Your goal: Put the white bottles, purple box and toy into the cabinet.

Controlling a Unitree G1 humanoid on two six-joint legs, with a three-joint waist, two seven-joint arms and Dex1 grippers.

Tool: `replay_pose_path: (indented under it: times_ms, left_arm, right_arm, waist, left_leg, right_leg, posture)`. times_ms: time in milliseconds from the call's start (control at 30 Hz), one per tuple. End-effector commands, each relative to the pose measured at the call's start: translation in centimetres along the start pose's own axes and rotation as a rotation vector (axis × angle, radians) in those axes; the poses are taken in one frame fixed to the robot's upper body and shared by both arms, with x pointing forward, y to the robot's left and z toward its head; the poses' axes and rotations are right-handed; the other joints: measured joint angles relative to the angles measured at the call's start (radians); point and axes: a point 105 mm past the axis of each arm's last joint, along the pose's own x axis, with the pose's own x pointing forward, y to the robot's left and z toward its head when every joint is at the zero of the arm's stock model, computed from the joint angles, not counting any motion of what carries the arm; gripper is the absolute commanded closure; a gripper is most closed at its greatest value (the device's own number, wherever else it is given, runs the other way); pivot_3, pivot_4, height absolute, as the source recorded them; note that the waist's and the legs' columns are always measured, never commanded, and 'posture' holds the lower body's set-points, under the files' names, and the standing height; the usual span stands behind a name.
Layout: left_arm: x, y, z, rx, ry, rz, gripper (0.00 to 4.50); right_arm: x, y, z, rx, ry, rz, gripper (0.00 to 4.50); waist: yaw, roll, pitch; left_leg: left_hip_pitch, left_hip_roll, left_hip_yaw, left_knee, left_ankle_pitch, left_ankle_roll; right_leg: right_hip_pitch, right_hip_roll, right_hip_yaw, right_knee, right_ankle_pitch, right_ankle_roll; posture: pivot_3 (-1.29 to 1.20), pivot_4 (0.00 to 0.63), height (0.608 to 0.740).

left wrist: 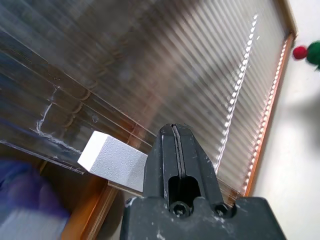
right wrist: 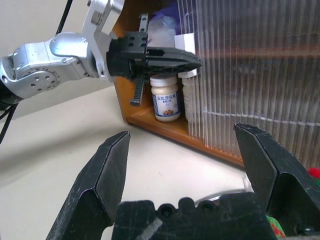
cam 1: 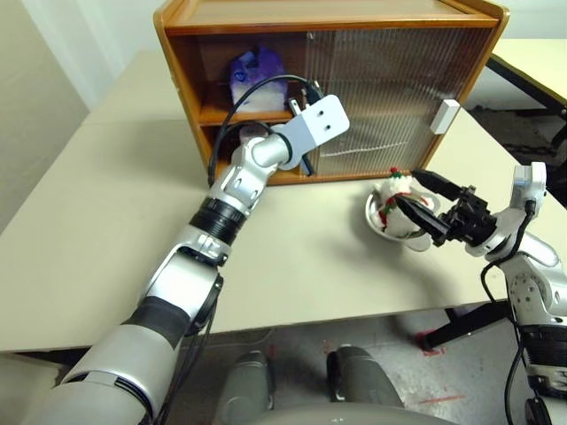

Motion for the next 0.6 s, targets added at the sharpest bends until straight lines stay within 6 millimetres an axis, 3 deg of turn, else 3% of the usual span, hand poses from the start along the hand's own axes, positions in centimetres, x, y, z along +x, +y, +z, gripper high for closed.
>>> replay_pose_path:
  times_ms: [33,600]
  left_arm:
    - [-1.2,1.2,-1.7,-0.024,0.055,0.052,4.5]
    - [-5.7,4.3,-5.2,-0.067,0.171,0.182,4.5]
  right_arm:
    - [0.2,-0.2,-0.3,0.007,0.018,0.014,0.02]
    - [1.0,-0.4,-0.6,0.018,0.019,0.053,0.02]
  waist:
    - [0.001,0.0,0.0]
    - [0.003,0.0,0.0]
  left_leg:
    - [0.0,0.0,0.0,0.0,0.0,0.0]
    - [0.01,0.001,0.0,0.0,0.0,0.0]
  right_leg:
    - [0.0,0.0,0.0,0.0,0.0,0.0]
    - [0.003,0.007,0.008,0.002,0.006,-0.002]
  posture:
    - [0.08,0.003,0.74]
    - [0.14,0.005,0.74]
